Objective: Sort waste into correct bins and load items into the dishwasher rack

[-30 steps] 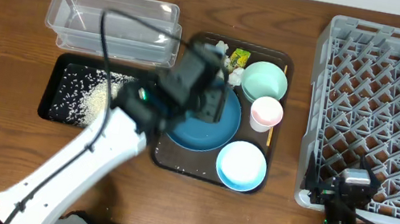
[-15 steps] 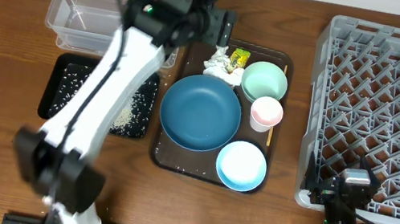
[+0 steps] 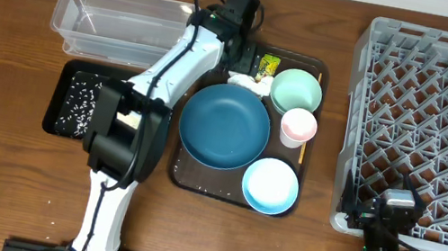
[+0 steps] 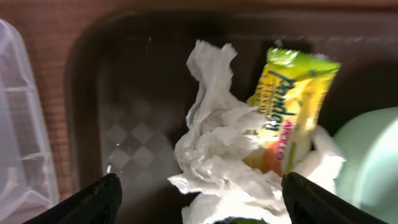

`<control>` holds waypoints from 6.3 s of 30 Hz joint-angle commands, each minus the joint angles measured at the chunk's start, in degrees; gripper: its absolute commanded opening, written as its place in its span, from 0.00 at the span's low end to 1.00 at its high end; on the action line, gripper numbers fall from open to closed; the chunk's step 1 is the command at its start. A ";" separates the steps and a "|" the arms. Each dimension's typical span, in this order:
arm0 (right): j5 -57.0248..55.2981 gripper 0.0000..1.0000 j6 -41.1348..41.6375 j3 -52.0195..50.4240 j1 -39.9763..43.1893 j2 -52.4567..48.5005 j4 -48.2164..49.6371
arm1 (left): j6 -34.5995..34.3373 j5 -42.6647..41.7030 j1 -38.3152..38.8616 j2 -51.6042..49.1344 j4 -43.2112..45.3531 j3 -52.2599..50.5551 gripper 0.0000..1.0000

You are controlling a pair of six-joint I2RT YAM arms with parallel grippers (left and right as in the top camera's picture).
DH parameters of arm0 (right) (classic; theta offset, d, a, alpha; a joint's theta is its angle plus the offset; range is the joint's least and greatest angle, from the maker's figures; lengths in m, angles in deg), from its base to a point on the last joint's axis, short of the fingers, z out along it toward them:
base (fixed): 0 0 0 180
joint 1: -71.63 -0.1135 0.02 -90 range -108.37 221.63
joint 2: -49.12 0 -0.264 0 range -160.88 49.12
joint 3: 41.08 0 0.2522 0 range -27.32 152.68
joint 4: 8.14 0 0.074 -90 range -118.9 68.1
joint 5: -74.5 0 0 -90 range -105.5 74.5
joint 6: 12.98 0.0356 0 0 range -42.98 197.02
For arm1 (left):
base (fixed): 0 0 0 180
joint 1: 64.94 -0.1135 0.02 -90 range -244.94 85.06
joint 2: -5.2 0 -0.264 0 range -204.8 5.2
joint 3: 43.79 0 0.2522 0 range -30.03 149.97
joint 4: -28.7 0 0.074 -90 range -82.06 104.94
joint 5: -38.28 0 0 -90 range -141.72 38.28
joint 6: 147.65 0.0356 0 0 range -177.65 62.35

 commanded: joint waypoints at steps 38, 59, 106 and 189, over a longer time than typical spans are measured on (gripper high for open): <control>-0.17 0.99 0.24 -0.07 -0.52 0.39 -0.24 | -1.14 9.51 2.16 15.85 -3.58 -0.04 0.06; -0.17 0.99 0.24 -0.07 -0.52 0.39 -0.24 | -25.49 24.79 -17.75 13.14 0.81 -1.55 0.06; -0.17 0.99 0.24 -0.07 -0.52 0.28 -0.24 | 3.96 0.15 1.42 7.34 8.02 -1.55 0.69; -0.17 0.99 0.24 -0.07 -0.52 0.28 -0.24 | 4.92 -1.18 3.63 2.89 5.77 -1.57 0.39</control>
